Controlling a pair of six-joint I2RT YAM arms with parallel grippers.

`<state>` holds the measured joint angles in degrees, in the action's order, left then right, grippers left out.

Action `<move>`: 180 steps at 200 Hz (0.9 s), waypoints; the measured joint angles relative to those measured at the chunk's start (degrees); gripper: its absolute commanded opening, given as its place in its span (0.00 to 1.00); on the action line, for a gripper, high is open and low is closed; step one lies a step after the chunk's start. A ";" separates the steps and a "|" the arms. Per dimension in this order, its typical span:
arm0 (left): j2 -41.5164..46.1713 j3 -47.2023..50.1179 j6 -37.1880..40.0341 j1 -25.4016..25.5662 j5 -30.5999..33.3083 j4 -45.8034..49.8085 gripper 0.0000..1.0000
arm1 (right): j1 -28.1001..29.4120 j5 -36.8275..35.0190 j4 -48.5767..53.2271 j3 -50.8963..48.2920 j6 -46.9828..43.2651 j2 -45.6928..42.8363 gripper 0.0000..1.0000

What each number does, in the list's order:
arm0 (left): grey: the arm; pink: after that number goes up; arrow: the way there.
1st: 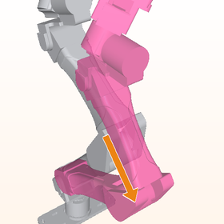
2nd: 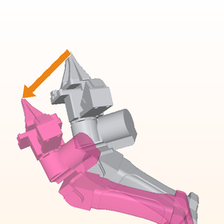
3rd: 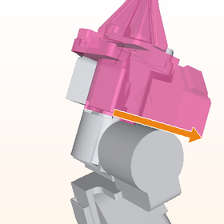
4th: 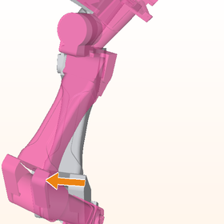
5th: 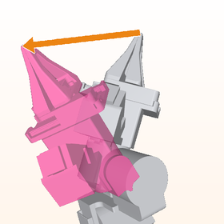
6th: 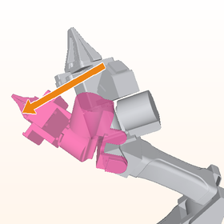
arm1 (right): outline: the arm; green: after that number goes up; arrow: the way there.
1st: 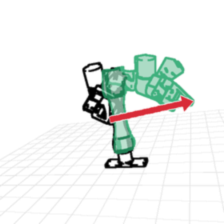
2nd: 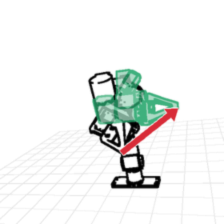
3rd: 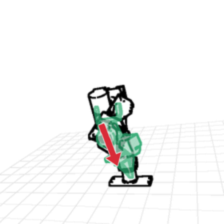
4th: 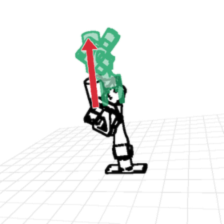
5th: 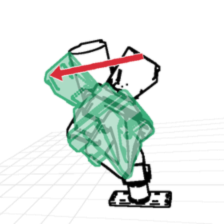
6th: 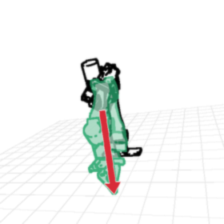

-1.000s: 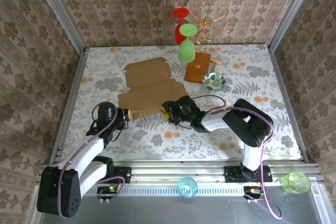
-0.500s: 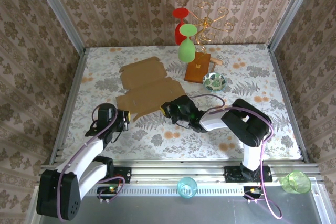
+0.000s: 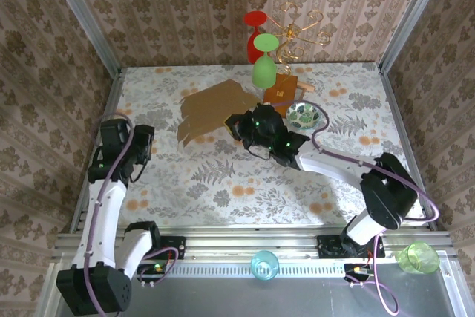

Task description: Fold the paper box

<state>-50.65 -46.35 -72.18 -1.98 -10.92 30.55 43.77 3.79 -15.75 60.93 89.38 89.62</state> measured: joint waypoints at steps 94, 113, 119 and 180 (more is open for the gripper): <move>-14.23 -7.45 11.61 -2.29 -3.89 0.76 0.46 | 7.96 -13.44 28.11 24.13 1.11 -8.02 0.00; -14.23 -10.23 12.59 -2.29 -3.87 1.33 0.46 | 8.31 -15.80 32.72 27.93 5.68 -7.65 0.00; -14.23 -10.91 12.83 -2.29 -3.87 1.64 0.46 | 7.91 -16.28 33.75 28.61 7.30 -7.19 0.00; -14.05 -18.36 16.52 -1.97 -4.17 9.07 0.47 | -2.08 -14.84 33.55 29.20 17.03 5.70 0.00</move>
<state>-64.71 -64.71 -55.66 -3.95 -15.09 39.62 41.69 -11.05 17.80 90.13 106.41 95.33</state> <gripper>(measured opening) 0.462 0.053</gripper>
